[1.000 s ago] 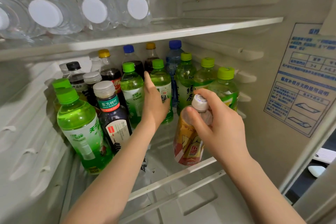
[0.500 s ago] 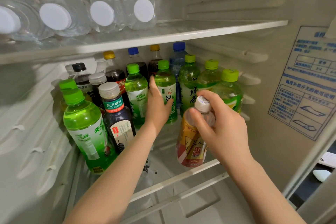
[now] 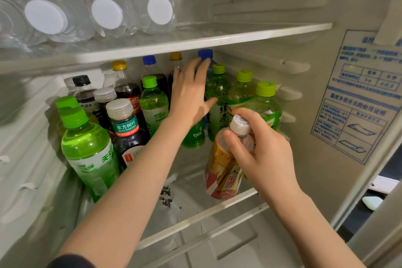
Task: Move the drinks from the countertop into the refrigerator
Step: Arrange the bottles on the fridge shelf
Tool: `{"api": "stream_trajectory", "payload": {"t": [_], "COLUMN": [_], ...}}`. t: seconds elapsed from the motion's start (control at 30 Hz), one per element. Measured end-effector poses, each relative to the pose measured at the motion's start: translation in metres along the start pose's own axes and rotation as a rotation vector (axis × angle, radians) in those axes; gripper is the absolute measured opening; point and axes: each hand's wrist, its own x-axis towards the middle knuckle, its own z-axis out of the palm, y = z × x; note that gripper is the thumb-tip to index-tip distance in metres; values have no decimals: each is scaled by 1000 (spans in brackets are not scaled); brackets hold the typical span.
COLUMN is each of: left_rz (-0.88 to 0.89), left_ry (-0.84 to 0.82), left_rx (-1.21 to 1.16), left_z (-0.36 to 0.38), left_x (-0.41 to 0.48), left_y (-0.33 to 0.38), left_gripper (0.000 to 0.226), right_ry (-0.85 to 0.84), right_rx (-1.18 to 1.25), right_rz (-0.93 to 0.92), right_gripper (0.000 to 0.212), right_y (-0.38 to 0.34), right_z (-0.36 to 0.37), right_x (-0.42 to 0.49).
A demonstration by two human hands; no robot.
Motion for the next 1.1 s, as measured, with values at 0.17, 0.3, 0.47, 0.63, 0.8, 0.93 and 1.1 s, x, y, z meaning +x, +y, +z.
{"api": "stream_trajectory", "payload": {"t": [0.17, 0.3, 0.47, 0.63, 0.8, 0.93, 1.1], "left_rz": [88, 77, 49, 39, 74, -145, -381], "left_ry": [-324, -344, -299, -274, -149, 120, 105], "left_rx": [245, 319, 357, 327, 223, -225, -609], "left_z": [9, 13, 15, 17, 11, 12, 30], "left_x": [39, 46, 44, 44, 25, -8, -37], "left_y": [2, 6, 10, 12, -3, -9, -9], "left_gripper": [110, 105, 101, 99, 103, 87, 89], "right_ry": [16, 17, 14, 20, 20, 21, 18], "right_rx": [-2, 6, 12, 12, 19, 9, 24], "right_rz": [2, 2, 4, 10, 9, 5, 5], "right_gripper": [37, 37, 37, 37, 37, 37, 38], "right_y": [1, 1, 2, 2, 1, 1, 1], "right_z": [0, 0, 1, 1, 0, 1, 2], "right_x": [-1, -1, -1, 0, -1, -1, -1]}}
